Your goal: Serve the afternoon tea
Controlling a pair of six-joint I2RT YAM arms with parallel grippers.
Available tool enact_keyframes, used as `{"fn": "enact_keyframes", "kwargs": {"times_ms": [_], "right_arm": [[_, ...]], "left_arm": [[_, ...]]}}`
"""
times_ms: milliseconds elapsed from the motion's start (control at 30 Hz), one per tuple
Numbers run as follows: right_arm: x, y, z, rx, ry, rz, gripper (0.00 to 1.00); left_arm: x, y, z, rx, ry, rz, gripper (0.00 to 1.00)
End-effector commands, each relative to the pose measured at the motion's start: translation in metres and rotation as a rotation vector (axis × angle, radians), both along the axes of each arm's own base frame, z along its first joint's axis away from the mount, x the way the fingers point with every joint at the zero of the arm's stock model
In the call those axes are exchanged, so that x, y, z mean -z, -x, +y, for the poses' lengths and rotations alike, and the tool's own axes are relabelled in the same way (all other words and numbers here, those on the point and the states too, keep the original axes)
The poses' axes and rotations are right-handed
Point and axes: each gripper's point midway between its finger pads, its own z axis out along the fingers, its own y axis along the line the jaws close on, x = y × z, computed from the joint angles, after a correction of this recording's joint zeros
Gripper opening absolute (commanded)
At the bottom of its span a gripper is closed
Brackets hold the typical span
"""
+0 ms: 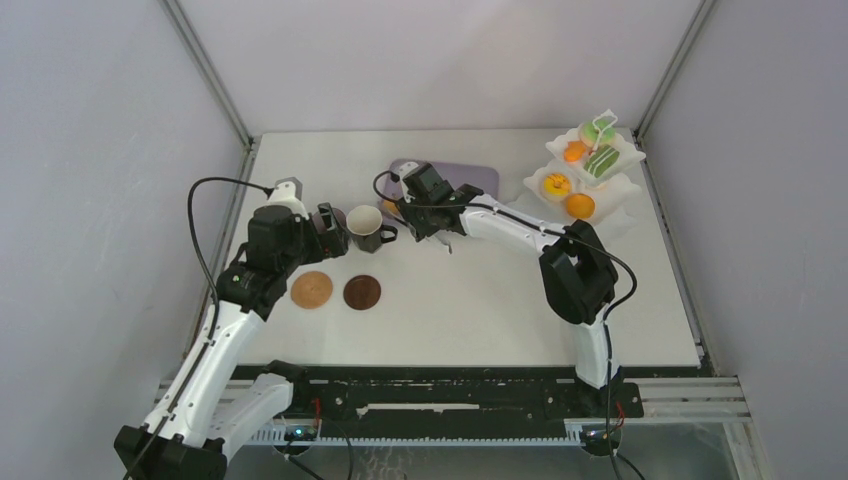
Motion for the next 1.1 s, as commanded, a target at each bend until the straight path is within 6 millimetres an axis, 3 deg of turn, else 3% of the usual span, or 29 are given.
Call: {"fn": "enact_keyframes", "kwargs": {"times_ms": [0, 633, 1067], "right_arm": [[-0.025, -0.015, 0.005, -0.002, 0.018, -0.108, 0.50], [-0.021, -0.015, -0.014, 0.058, 0.081, -0.144, 0.52], [-0.012, -0.005, -0.027, 0.086, 0.085, -0.131, 0.53]], "left_arm": [[-0.039, -0.010, 0.003, -0.008, -0.005, -0.101, 0.98], [-0.035, -0.010, 0.005, -0.010, -0.008, -0.096, 0.98], [-0.035, -0.011, 0.003, -0.005, 0.001, -0.095, 0.97]]}}
